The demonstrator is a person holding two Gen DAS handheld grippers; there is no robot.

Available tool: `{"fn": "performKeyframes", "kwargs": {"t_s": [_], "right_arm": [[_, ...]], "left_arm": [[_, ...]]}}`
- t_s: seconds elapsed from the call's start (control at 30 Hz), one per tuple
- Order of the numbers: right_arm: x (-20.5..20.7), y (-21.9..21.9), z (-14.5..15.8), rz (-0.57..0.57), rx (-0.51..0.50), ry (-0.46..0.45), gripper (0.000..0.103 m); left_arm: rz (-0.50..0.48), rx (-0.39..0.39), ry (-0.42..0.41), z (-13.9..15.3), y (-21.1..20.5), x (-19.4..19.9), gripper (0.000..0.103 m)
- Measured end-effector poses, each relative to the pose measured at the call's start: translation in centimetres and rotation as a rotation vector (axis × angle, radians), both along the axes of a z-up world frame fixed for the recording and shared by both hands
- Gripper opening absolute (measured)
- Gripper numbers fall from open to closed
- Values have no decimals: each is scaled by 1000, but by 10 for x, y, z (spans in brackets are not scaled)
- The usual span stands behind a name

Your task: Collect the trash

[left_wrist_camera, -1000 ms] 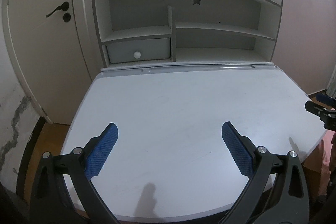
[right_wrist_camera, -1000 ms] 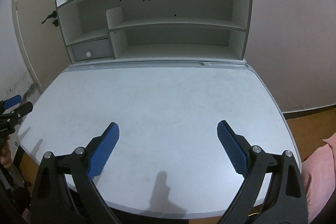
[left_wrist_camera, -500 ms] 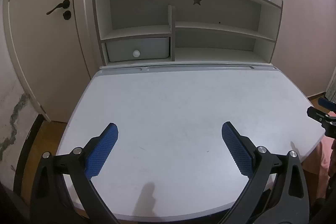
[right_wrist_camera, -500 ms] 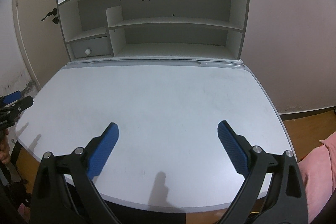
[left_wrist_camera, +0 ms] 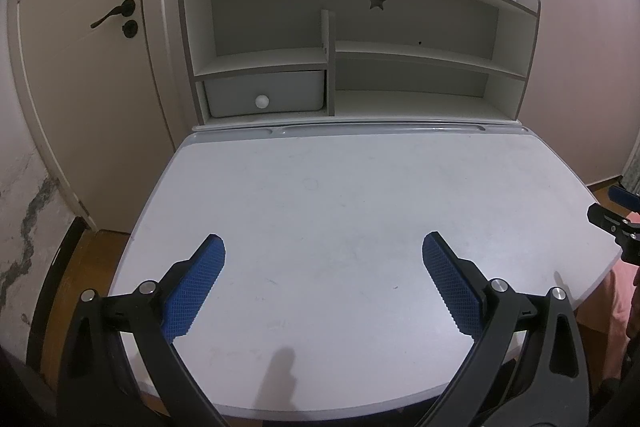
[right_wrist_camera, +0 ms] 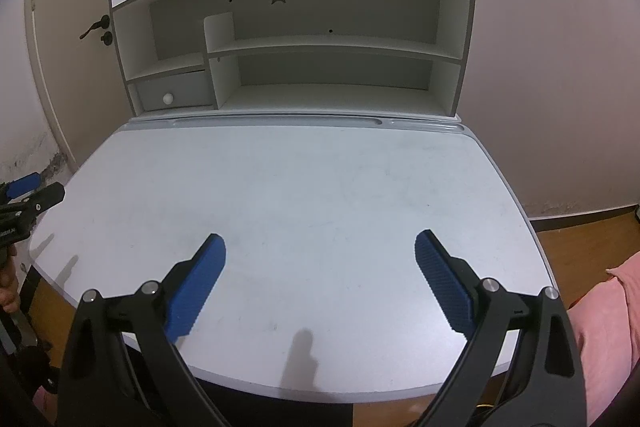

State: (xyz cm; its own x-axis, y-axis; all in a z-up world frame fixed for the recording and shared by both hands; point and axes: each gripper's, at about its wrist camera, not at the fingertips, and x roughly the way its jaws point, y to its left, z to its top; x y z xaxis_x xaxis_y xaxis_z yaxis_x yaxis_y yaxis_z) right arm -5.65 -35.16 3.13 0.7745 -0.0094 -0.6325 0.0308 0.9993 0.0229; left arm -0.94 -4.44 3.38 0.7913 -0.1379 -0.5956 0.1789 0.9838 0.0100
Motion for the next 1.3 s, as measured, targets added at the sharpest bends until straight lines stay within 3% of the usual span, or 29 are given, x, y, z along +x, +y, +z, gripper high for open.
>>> {"fn": "performKeyframes", "kwargs": {"t_s": [1.3], "right_arm": [[-5, -1, 4, 8, -8, -12, 93]], "left_arm": [[15, -2, 14, -2, -5, -8, 96]]}}
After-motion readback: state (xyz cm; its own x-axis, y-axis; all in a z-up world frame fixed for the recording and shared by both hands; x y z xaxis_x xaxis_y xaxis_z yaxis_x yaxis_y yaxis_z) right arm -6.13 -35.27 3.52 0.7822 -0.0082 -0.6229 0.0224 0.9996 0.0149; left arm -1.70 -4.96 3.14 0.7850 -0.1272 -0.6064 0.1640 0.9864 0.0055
